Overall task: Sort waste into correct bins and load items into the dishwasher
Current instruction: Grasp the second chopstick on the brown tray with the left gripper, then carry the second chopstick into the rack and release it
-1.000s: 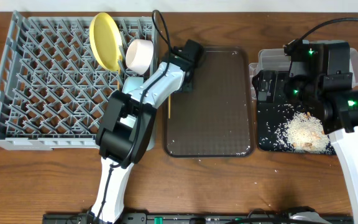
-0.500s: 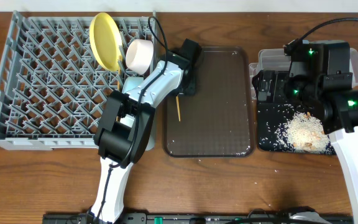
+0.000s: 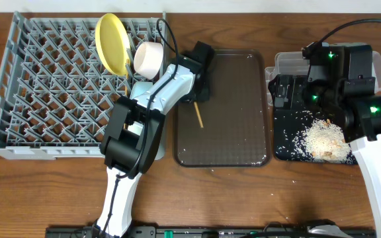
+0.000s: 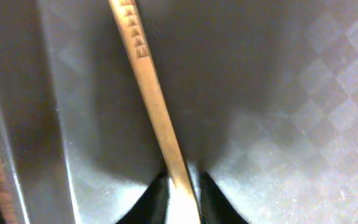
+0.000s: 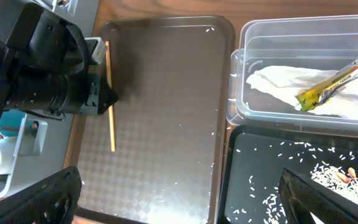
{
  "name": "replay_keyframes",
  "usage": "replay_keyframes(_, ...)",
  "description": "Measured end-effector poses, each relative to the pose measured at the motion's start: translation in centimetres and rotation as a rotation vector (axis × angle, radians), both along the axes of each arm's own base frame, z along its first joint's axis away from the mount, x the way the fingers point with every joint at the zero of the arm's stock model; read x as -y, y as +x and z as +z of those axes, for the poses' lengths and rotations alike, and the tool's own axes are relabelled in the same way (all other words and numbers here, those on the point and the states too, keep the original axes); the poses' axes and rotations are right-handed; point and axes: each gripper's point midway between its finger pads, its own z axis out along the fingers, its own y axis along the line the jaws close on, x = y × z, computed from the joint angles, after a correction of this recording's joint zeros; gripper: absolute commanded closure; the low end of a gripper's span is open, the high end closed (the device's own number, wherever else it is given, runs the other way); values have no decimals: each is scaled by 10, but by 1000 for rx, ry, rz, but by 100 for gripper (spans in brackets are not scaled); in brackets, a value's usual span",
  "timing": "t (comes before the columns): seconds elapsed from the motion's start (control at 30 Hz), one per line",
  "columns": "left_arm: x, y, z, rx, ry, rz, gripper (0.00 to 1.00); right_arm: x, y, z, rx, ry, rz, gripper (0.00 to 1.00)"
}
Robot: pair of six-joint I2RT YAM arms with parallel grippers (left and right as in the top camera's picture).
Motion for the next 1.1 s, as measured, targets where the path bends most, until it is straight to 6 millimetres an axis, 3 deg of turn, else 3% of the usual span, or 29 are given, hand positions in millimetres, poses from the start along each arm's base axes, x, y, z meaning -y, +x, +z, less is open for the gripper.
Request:
replay_keyframes(0.33,5,-5,2,-17,-23,-4,92,0,0,0,0,0,0,1)
replay_keyframes(0.5,-1,-21,15,-52,-5,-30,93,0,0,0,0,0,0,1)
replay_keyframes(0.57,-6,-27,36,-39,0,-43,93,0,0,0,-1,0,0,1)
replay_keyframes(0.67,-14,-31,84,33,5,-58,92,0,0,0,0,0,0,1)
replay_keyframes(0.77,-48,-48,179,208,56,-46,93,0,0,0,0,0,0,1)
replay_keyframes(0.8,-60,-54,197,242,86,-43,92,0,0,0,0,0,0,1)
replay_keyframes(0.93,-106,-69,230,296,222,-34,92,0,0,0,-1,0,0,1)
replay_keyframes(1.1,-161,-64,235,286,372,23,92,0,0,0,0,0,0,1)
